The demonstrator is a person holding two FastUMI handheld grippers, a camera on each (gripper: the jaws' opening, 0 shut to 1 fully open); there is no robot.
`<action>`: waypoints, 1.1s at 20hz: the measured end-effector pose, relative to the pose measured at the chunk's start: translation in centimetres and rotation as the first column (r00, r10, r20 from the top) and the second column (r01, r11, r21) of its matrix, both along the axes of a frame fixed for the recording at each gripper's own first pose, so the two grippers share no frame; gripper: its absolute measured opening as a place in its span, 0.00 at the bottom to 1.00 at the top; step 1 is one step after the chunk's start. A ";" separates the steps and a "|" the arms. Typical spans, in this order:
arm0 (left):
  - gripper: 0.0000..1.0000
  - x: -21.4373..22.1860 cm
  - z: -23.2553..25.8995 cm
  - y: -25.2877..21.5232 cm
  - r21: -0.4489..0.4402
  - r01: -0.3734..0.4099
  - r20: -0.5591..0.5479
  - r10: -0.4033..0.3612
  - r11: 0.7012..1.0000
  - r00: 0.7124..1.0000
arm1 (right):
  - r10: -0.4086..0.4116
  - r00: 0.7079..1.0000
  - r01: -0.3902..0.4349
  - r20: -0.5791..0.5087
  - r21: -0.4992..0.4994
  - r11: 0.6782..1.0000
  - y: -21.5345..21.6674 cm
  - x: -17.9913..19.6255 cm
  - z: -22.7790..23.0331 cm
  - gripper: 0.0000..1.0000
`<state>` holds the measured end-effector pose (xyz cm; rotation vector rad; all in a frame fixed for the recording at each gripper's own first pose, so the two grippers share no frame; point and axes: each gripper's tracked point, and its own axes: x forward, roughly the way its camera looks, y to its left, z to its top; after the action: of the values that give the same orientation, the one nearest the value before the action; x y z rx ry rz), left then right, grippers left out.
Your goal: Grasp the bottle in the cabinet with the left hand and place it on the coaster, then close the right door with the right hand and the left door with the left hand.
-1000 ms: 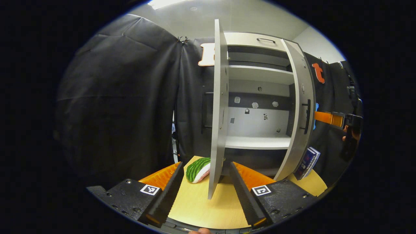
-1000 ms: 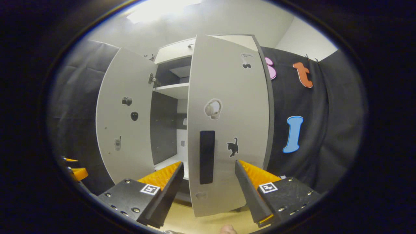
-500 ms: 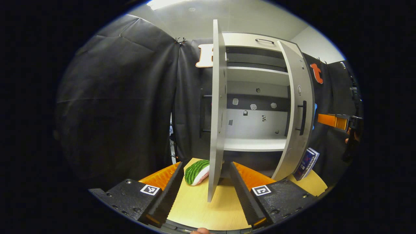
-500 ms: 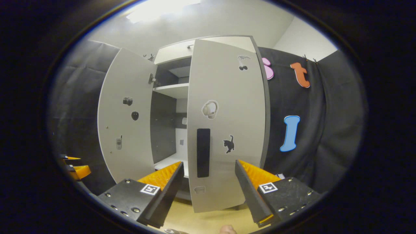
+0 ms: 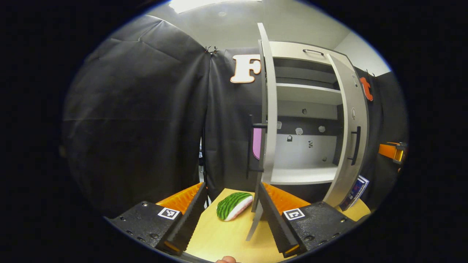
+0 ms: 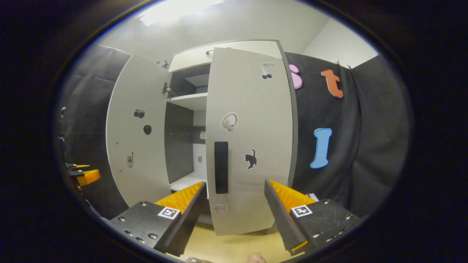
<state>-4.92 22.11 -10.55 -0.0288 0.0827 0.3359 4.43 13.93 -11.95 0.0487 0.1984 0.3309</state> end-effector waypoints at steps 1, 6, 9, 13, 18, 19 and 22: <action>0.88 0.9 0.6 0.6 0.007 -0.003 0.009 0.003 1.000 1.000 | -0.006 1.000 0.006 -0.003 0.002 1.000 -0.2 0.0 -0.1 0.95; 0.85 4.5 2.0 2.4 0.043 -0.004 0.038 0.002 0.999 0.999 | -0.056 0.998 0.056 -0.021 0.003 0.998 -1.9 -0.6 -0.7 0.95; 0.82 5.4 2.2 2.8 0.059 0.003 0.038 -0.005 0.998 0.999 | -0.093 0.995 0.093 -0.028 0.001 0.996 -3.2 -0.7 -1.0 0.95; 0.82 5.6 1.6 2.2 0.056 0.037 0.028 -0.039 0.998 0.999 | -0.128 0.991 0.128 -0.050 0.011 0.992 -4.5 -1.0 -1.6 0.95; 0.81 5.9 2.0 1.3 0.048 0.054 0.027 -0.056 0.997 0.998 | -0.161 0.985 0.162 -0.064 0.010 0.987 -6.2 -1.6 -2.1 0.95; 0.81 5.9 2.3 1.0 0.031 0.065 0.033 -0.066 0.997 0.997 | -0.169 0.983 0.170 -0.068 0.009 0.985 -6.7 -1.7 -2.2 0.95; 0.80 5.9 2.6 -0.6 0.004 0.097 0.044 -0.097 0.995 0.994 | -0.187 0.979 0.189 -0.078 0.018 0.982 -7.6 -1.8 -2.4 0.95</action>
<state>0.99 21.49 -7.92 -0.0300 0.0394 0.2379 2.65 6.32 -14.31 0.1048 0.2635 0.1425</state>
